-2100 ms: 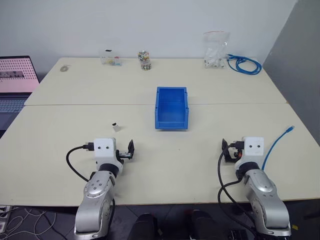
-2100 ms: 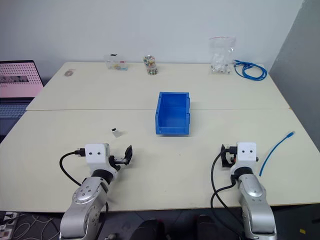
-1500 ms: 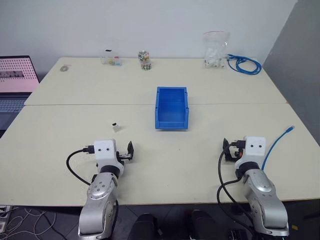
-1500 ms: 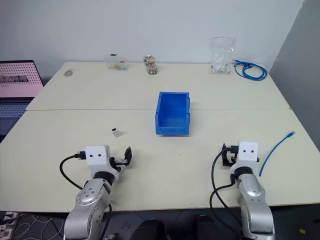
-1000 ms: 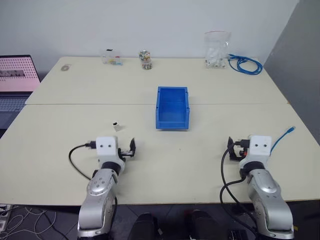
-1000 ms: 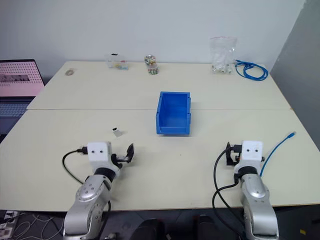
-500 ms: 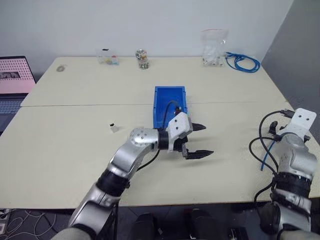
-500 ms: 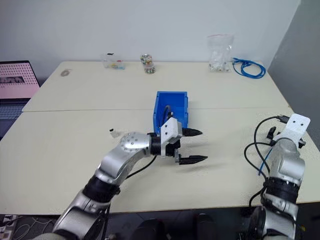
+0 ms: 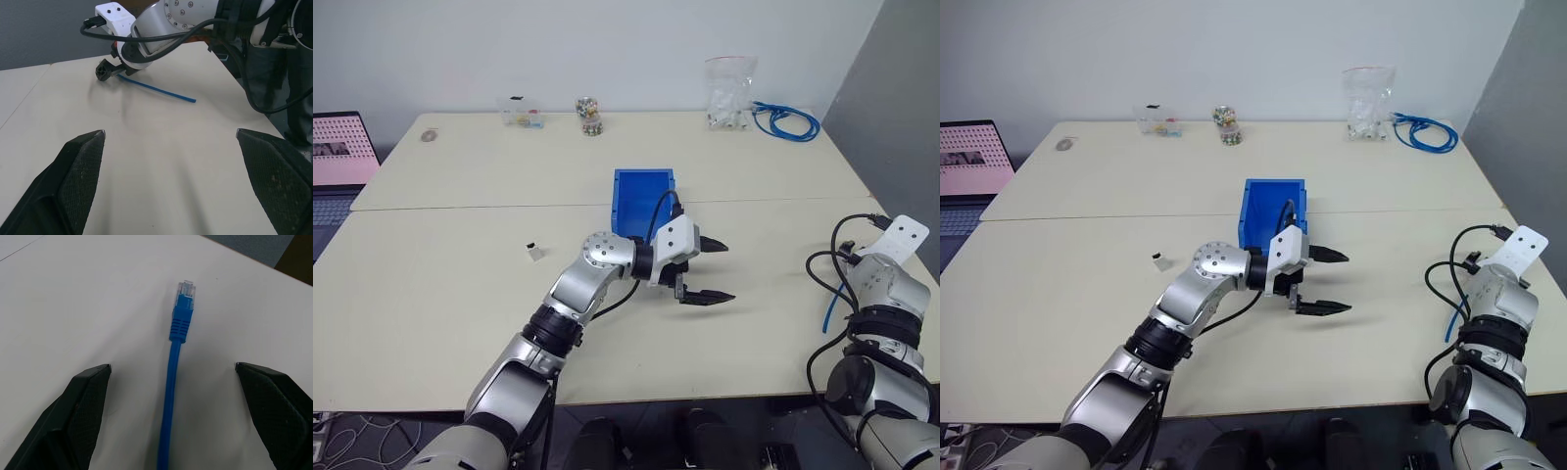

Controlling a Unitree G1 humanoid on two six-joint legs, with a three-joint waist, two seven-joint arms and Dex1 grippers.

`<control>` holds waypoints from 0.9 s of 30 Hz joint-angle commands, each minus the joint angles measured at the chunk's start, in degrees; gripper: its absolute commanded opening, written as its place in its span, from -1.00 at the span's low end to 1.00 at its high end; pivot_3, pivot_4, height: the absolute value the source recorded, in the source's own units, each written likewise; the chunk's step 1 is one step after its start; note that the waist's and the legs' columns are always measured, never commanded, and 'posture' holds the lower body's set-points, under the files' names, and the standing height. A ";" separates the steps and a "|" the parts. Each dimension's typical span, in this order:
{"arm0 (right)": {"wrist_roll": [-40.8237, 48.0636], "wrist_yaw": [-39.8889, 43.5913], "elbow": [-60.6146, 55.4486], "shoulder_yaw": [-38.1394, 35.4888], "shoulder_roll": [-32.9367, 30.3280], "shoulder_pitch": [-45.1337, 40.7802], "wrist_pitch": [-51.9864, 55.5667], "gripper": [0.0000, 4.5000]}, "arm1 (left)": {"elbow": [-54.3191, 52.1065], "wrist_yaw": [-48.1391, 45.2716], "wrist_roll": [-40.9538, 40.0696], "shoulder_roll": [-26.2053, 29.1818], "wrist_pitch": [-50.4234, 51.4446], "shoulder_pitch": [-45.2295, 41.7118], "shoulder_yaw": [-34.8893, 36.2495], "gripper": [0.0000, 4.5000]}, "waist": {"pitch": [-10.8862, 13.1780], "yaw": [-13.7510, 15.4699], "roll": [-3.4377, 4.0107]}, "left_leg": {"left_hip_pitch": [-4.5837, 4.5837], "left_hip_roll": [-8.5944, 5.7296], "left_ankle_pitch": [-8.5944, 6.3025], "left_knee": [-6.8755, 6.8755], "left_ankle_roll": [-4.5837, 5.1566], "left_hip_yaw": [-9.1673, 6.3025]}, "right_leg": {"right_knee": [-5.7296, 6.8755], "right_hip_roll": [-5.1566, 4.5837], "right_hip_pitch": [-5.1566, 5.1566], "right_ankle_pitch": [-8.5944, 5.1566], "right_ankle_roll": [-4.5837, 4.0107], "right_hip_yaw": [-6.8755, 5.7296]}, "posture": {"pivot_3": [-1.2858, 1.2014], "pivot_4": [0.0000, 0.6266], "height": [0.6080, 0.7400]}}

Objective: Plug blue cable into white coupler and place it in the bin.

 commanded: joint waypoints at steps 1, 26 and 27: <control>1.85 -0.38 1.90 0.17 0.56 -0.41 -0.28 0.76 | 0.60 -0.23 -0.23 0.12 -0.56 -2.46 2.68 1.00 | 0.00 -0.10 0.00 | 0.01 0.00 0.00 0.00 0.00 0.00 | 0.00 0.01 0.00 0.00 0.00 0.00 | 0.03 -0.52 1.00; 0.94 6.42 -6.19 9.43 1.03 6.25 1.46 -0.98 | 5.30 -2.77 2.93 1.35 -5.25 -4.07 3.54 1.00 | 0.00 -1.17 -0.02 | 0.07 0.08 0.00 -0.02 0.00 -0.03 | 0.05 0.09 0.01 0.00 0.02 0.02 | 0.03 -0.52 1.00; 1.14 8.81 -7.82 10.94 0.53 7.02 2.35 -0.98 | 4.54 -2.97 2.71 1.94 -4.87 -3.66 3.80 1.00 | 0.00 -1.22 -0.02 | 0.07 0.09 0.00 -0.02 0.00 -0.03 | 0.05 0.09 0.01 -0.01 0.02 0.02 | 0.03 -0.52 1.00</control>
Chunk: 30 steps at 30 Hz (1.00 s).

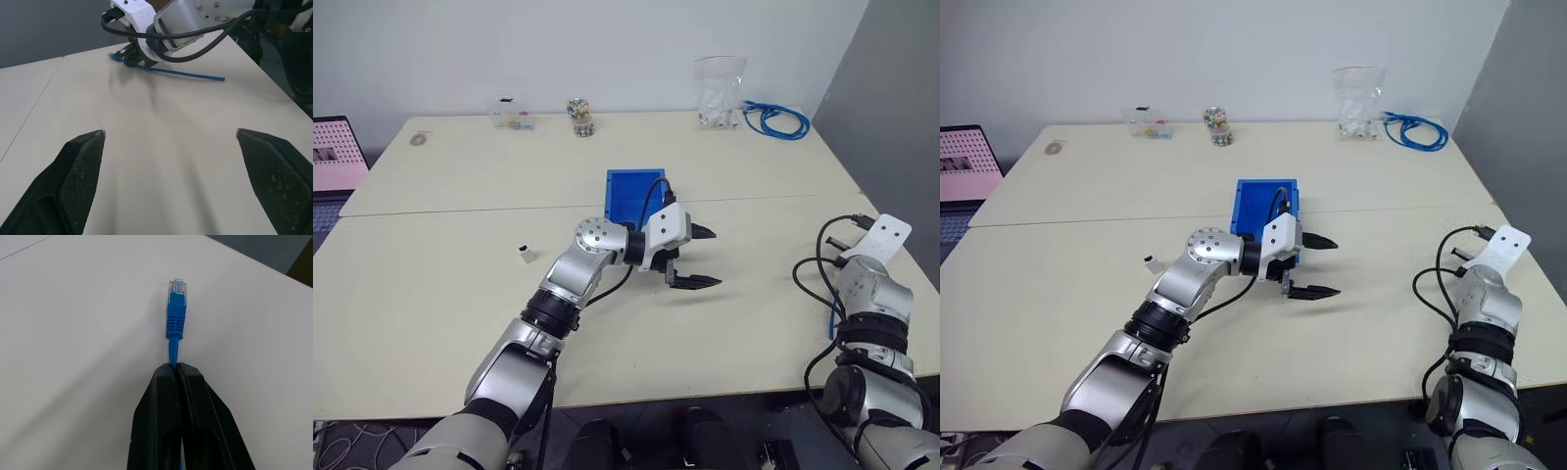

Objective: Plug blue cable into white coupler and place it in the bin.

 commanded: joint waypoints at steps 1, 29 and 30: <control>1.50 9.59 -6.07 5.93 -1.52 3.61 4.98 -0.98 | -3.94 -0.88 -0.65 2.10 0.42 0.22 2.05 1.00 | 0.00 -0.11 0.00 | 0.00 0.00 0.00 0.00 0.00 0.00 | 0.00 0.00 0.00 0.00 0.00 0.00 | 0.03 -0.52 1.00; -8.60 77.09 -10.13 60.90 -1.70 -3.08 -25.76 -0.54 | -67.80 33.89 -2.74 3.52 8.40 92.73 27.67 1.00 | 0.51 1.76 -0.30 | 0.08 0.60 -0.36 0.07 0.02 0.01 | -0.29 -0.09 0.05 -0.14 -0.27 -0.15 | 0.03 -0.52 1.00; -8.87 76.92 -10.44 60.71 -1.86 -2.32 -25.76 -0.44 | -67.63 34.20 -2.59 3.68 8.48 92.38 27.33 1.00 | 0.51 1.72 -0.31 | 0.10 0.61 -0.36 0.05 0.02 0.02 | -0.29 -0.08 0.05 -0.15 -0.26 -0.14 | 0.03 -0.52 1.00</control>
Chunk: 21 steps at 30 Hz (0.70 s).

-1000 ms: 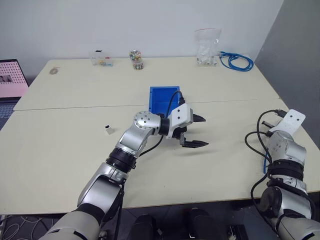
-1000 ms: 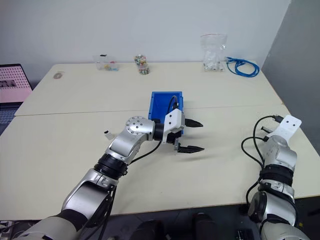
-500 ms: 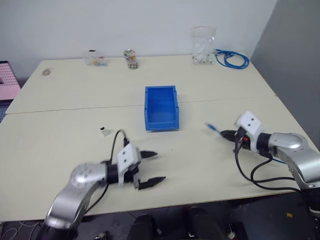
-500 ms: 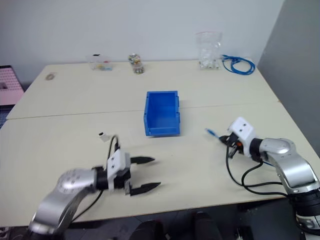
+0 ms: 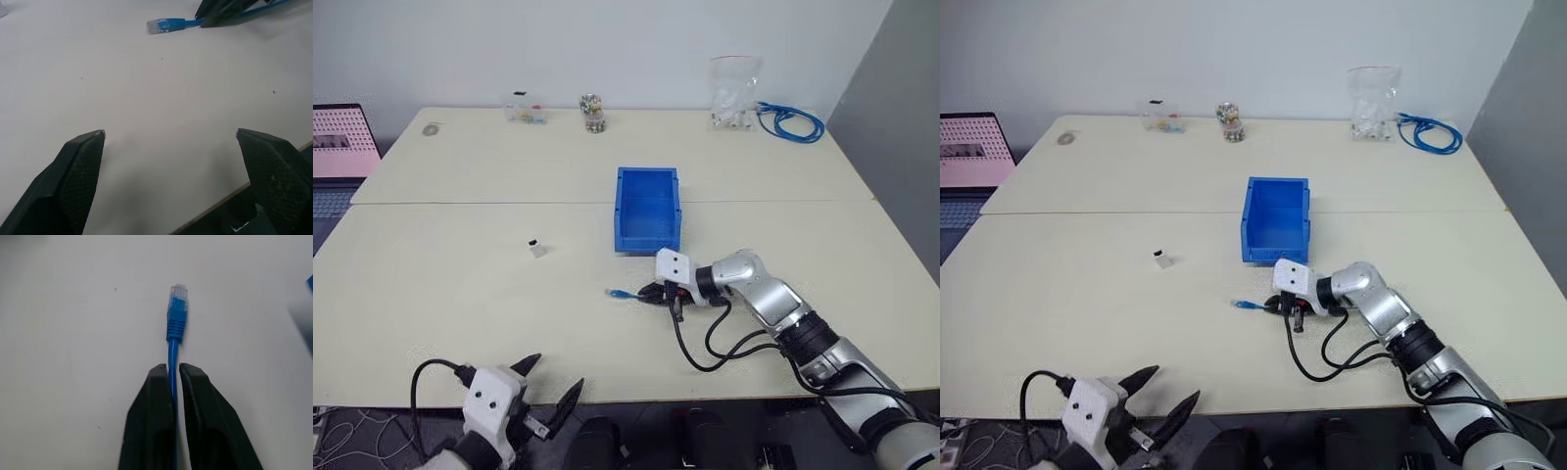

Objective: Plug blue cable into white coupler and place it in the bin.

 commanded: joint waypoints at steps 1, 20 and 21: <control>-1.69 0.73 -0.76 -0.51 -0.27 1.38 -1.70 -0.32 | -1.91 1.45 0.74 0.42 -1.13 -1.14 -1.40 1.00 | 0.00 -0.08 0.00 | 0.01 0.03 0.00 0.00 0.00 -0.04 | 0.00 0.03 0.00 -0.03 0.03 -0.04 | 0.03 -0.52 1.00; 19.08 -9.56 -53.48 -30.54 -12.83 32.55 26.64 0.94 | 44.75 -33.62 -1.63 24.04 -6.14 -58.64 -12.72 1.00 | -0.01 0.17 0.04 | 0.05 0.02 0.02 0.03 -0.01 -0.15 | 0.31 0.29 0.00 -0.05 -0.07 -0.30 | 0.03 -0.52 1.00; 18.49 -10.05 -54.29 -30.87 -13.69 34.28 26.09 0.94 | 48.28 -35.56 -0.54 23.99 -7.98 -61.08 -14.28 1.00 | -0.03 0.40 0.08 | 0.10 0.06 0.02 0.03 -0.01 -0.07 | 0.29 0.38 0.00 -0.02 -0.03 -0.28 | 0.03 -0.52 1.00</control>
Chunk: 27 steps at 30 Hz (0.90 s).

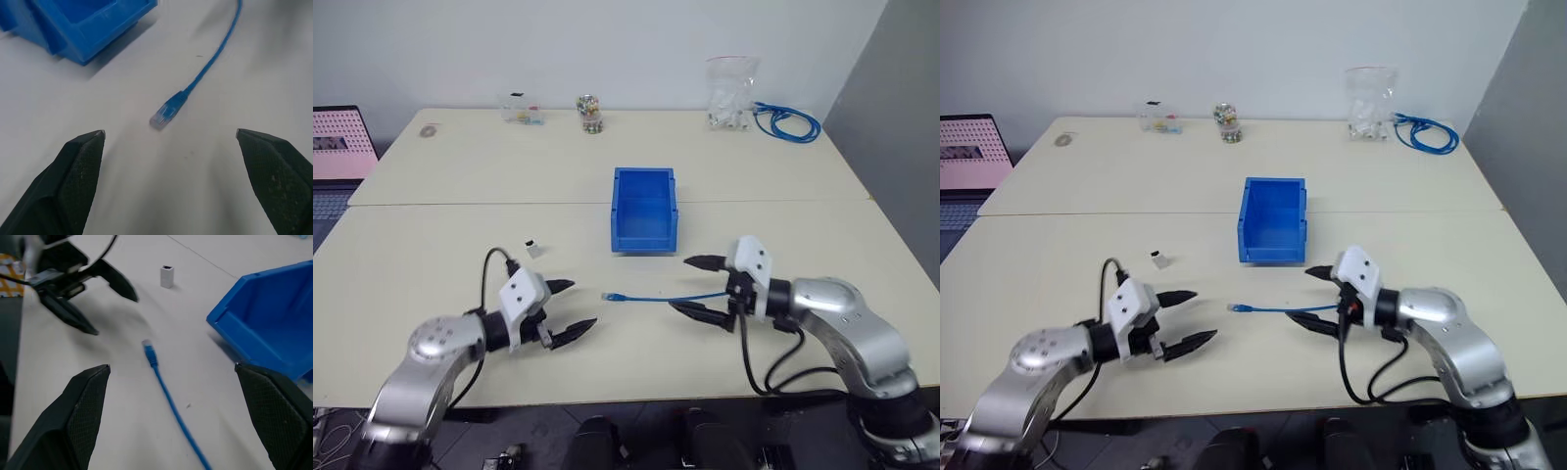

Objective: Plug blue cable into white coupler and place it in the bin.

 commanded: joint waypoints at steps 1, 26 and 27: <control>-0.10 -1.87 -5.85 -3.45 -3.45 6.11 -1.22 0.94 | 13.83 -9.84 4.61 0.65 -8.63 -9.33 -6.82 1.00 | -0.02 0.27 0.02 | -0.02 -0.08 0.00 0.02 0.00 0.00 | 0.01 -0.02 0.02 0.00 0.01 -0.01 | 0.03 -0.52 1.00; 6.37 -11.50 -11.73 -7.36 -5.31 10.74 4.48 0.96 | 44.73 -18.44 12.74 -7.93 -22.39 -24.19 -15.53 0.81 | -0.57 0.48 0.23 | 0.03 0.01 0.00 0.16 0.01 -0.01 | 0.03 0.12 0.13 0.05 0.11 0.17 | 0.03 -0.52 1.00; 6.32 -11.45 -11.51 -7.15 -5.42 10.64 4.36 0.96 | 46.10 -19.21 12.96 -8.12 -22.88 -24.66 -15.81 0.71 | -0.58 0.59 0.23 | 0.03 0.00 0.00 0.16 0.01 0.00 | 0.03 0.12 0.13 0.05 0.11 0.15 | 0.03 -0.52 1.00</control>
